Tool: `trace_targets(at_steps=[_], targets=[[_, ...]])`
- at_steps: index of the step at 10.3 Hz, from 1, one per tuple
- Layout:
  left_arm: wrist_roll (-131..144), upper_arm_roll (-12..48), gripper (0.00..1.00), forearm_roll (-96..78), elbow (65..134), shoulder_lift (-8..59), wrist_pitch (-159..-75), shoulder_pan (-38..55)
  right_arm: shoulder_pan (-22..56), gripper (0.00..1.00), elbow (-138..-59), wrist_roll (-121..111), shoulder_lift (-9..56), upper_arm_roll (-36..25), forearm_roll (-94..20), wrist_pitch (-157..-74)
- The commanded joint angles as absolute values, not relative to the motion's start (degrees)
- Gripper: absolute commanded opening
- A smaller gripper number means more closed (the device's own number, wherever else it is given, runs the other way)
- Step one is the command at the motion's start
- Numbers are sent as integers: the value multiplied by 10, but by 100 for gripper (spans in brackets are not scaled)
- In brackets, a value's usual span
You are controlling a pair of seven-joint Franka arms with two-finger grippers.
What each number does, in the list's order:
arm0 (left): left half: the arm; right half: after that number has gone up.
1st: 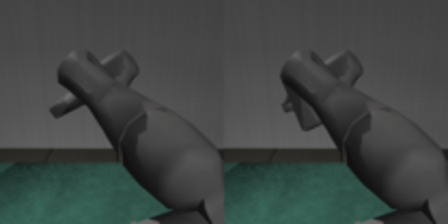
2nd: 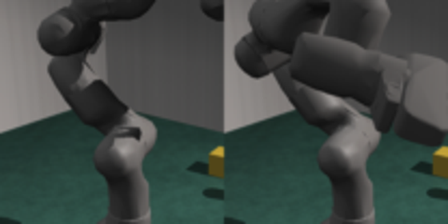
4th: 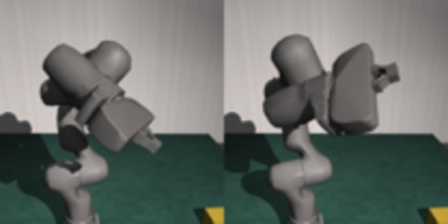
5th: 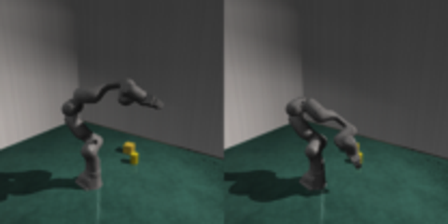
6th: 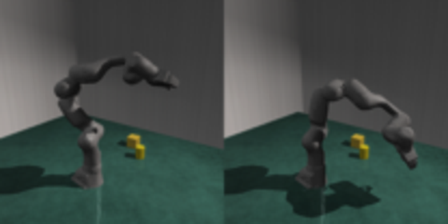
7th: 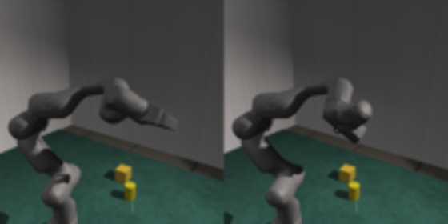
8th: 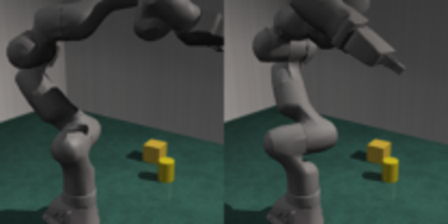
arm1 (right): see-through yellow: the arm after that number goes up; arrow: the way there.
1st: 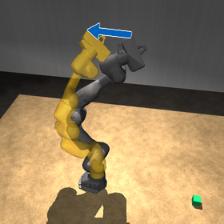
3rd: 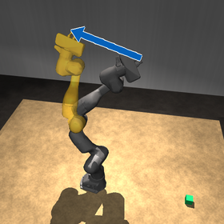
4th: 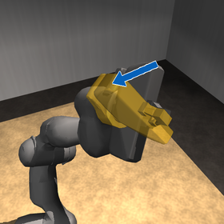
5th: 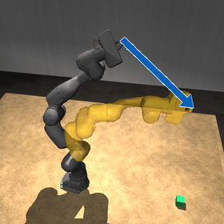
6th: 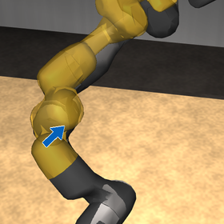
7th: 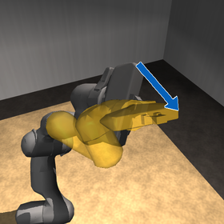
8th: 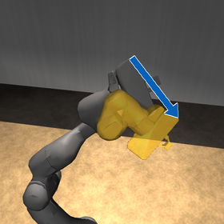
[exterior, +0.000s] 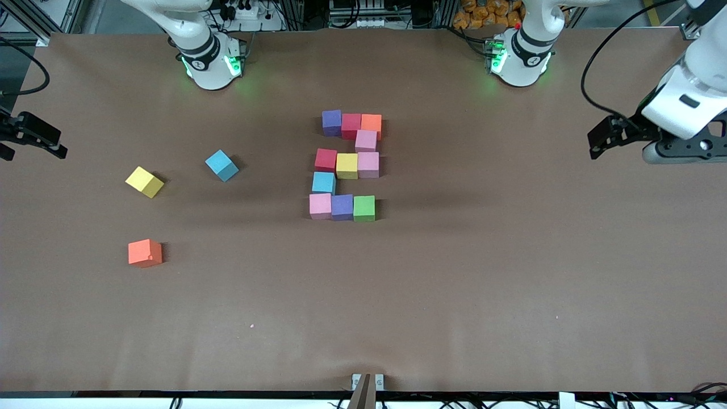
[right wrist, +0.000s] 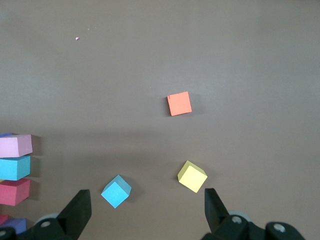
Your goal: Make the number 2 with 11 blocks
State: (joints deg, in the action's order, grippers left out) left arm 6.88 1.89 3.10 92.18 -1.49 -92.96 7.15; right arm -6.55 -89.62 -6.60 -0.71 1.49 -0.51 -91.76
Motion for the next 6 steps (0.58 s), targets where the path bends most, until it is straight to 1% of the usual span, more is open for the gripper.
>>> trace_targets(at_steps=[1,3,6], targets=[[51,22,100,20,904,-9,-911,65,-76,100,-885,-70,3,18,1,-913],[51,26,100,14,860,12,-880,66,-85,100,-885,-73,8,19,-6,-917],[52,28,100,-4,859,10,-876,64,-82,100,-884,-73,8,20,-6,-919]])
